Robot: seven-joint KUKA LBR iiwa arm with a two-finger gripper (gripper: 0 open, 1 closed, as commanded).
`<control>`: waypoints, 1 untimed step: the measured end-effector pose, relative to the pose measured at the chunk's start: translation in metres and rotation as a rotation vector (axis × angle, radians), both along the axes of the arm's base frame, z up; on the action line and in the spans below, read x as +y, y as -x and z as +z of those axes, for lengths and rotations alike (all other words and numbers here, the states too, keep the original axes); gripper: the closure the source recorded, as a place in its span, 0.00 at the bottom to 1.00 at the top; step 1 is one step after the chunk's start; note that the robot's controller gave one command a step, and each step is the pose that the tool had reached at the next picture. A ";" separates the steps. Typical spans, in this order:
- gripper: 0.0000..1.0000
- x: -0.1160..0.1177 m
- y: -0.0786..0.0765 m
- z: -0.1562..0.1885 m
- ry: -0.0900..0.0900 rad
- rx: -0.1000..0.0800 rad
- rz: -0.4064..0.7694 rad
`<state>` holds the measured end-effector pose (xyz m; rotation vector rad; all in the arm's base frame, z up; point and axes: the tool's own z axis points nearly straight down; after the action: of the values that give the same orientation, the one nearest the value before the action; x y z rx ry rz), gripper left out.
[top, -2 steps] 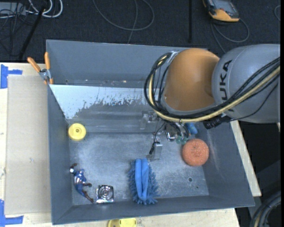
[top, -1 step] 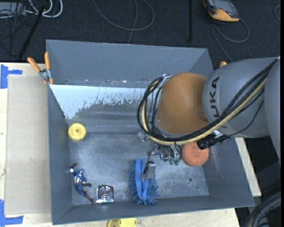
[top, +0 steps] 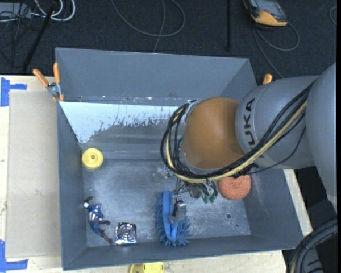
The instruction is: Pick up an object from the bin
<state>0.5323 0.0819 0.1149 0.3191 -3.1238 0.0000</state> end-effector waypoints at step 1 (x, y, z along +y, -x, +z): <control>0.00 -0.012 0.009 -0.022 -0.001 -0.003 0.126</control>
Offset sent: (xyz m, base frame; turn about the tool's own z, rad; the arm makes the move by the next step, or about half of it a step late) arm -0.0428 -0.0255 -0.0321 -0.1932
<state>0.5231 0.0699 0.0929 0.5151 -3.1003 -0.0007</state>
